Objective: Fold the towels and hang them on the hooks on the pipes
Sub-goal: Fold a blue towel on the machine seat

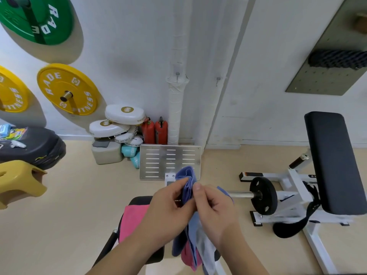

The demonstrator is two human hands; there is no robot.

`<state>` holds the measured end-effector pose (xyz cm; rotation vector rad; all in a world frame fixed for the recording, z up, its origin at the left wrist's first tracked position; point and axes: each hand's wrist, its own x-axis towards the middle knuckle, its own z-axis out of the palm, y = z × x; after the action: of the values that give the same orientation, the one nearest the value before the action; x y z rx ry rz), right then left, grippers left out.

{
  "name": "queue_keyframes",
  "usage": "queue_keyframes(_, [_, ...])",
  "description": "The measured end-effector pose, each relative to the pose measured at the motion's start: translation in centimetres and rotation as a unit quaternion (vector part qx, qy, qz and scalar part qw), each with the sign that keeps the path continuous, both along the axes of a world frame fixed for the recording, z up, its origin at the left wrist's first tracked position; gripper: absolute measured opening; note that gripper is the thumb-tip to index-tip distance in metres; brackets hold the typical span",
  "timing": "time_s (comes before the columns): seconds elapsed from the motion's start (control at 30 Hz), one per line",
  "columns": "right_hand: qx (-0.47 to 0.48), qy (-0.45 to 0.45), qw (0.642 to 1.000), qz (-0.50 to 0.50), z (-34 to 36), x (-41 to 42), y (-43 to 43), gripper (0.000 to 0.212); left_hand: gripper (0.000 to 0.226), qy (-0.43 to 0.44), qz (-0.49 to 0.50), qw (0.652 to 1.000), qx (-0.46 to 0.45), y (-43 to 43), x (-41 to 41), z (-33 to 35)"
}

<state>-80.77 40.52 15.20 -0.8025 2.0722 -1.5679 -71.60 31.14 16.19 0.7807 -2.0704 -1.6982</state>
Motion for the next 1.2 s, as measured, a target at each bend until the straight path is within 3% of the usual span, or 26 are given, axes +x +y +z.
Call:
queue_keyframes(0.07, [-0.028, -0.071, 0.997, 0.016, 0.2, -0.1, 0.2, 0.050, 0.020, 0.003, 0.027, 1.000, -0.003, -0.1, 0.0, -0.1])
queue_keyframes(0.13, [-0.046, -0.169, 0.985, 0.004, 0.3, -0.3, 0.2, 0.042, 0.031, 0.004, 0.054, 0.998, -0.011, -0.5, 0.2, -0.1])
queue_keyframes(0.27, [-0.023, -0.125, 0.989, -0.073, -0.9, -2.9, 0.7, 0.012, 0.037, -0.006, 0.016, 0.999, -0.048, -1.6, 0.7, 0.8])
queue_keyframes(0.33, [0.009, -0.144, 0.990, -0.004, -1.4, -4.7, 1.6, 0.037, 0.028, 0.008, -0.002, 1.000, -0.020, -2.2, 1.1, 1.9])
queue_keyframes(0.4, [-0.009, -0.221, 0.967, 0.128, -1.4, -5.9, 2.6, 0.053, 0.024, 0.042, -0.023, 0.999, 0.025, -2.7, 1.4, 3.0])
queue_keyframes(0.5, [-0.007, -0.266, 0.940, 0.213, -0.9, -6.2, 3.2, 0.047, 0.036, 0.053, -0.020, 0.998, 0.020, -3.5, 1.6, 3.4])
queue_keyframes(0.57, [-0.013, -0.255, 0.952, 0.170, -0.8, -5.7, 3.0, 0.038, 0.044, 0.035, -0.002, 0.999, -0.011, -3.8, 1.8, 3.3])
queue_keyframes(0.7, [-0.084, -0.255, 0.960, 0.076, 0.0, -5.1, 2.6, 0.026, 0.035, 0.015, 0.049, 0.998, -0.041, -4.4, 1.9, 2.9])
queue_keyframes(0.83, [-0.043, -0.247, 0.968, 0.014, 0.5, -4.5, 1.3, 0.023, 0.028, -0.012, 0.076, 0.997, -0.029, -4.2, 1.4, 2.7])
queue_keyframes(0.9, [-0.057, -0.290, 0.955, -0.012, 0.9, -4.5, 0.8, 0.027, 0.019, 0.001, 0.072, 0.997, 0.042, -4.3, 1.2, 2.8])
queue_keyframes(1.0, [-0.087, -0.326, 0.940, -0.040, 1.5, -4.8, 0.1, 0.033, 0.038, -0.011, 0.015, 0.971, 0.237, -5.1, 1.8, 1.1])
queue_keyframes(1.1, [-0.075, -0.343, 0.934, -0.060, 1.6, -5.6, -0.5, 0.036, 0.034, -0.038, -0.057, 0.967, 0.247, -4.7, 2.7, -1.5])
queue_keyframes(1.2, [-0.030, -0.401, 0.914, -0.050, 0.5, -6.8, -0.1, 0.050, 0.019, -0.027, -0.016, 0.977, 0.209, -4.0, 2.3, -1.9])
